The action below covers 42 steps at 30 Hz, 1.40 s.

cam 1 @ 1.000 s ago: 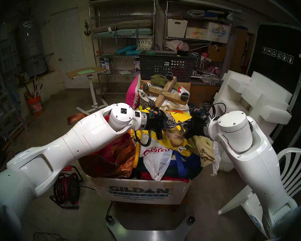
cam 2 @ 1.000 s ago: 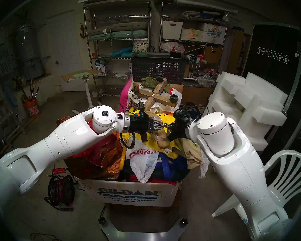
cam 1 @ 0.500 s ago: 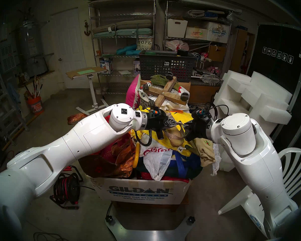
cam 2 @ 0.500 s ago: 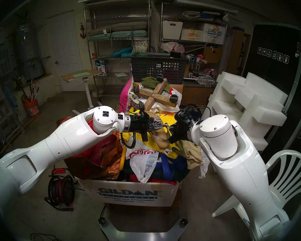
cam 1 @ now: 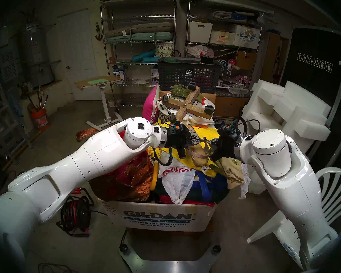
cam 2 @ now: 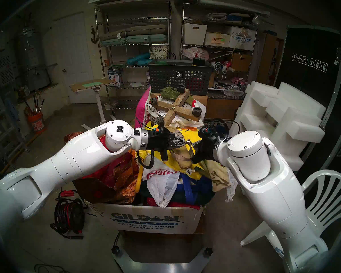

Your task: Unbuckle a shoe

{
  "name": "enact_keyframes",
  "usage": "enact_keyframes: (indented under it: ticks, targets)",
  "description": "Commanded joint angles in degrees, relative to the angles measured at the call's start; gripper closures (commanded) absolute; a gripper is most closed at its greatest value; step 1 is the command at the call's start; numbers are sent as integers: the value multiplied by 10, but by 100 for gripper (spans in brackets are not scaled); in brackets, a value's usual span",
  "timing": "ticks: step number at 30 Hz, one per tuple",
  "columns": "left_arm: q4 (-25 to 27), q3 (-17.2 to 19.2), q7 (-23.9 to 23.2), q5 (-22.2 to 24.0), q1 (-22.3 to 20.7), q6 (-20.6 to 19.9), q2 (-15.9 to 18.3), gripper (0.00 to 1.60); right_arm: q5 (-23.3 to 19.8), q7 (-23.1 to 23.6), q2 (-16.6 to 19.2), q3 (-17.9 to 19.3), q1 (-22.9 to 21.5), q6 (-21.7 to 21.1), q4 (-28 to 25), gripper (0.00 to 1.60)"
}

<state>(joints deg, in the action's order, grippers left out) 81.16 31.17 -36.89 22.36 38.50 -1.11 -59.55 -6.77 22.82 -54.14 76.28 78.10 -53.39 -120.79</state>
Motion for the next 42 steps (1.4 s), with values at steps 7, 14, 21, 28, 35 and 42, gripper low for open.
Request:
enact_keyframes:
  ticks: [7,14,21,28,35,42]
  targets:
    - [11,6,-5,3,-5,9,-2,160,4,-7,-18,-21,-30,4,-12,160]
    - [12,6,-10,5,-3,13,-2,160,4,-10,-20,-27,-43,2,-8,160]
    - [9,7,-8,4,-1,16,-3,160,7,-13,-20,-38,-55,-8,-3,105]
    - [-3,9,11,-4,-4,13,-11,160,-1,-6,-4,-27,-40,-14,-13,107]
    - [-13,7,14,-21,-18,24,-12,160,-9,6,13,-6,-15,-16,-30,88]
    - [-2,3,12,-37,-20,29,-9,160,-24,15,17,25,-1,-16,-49,81]
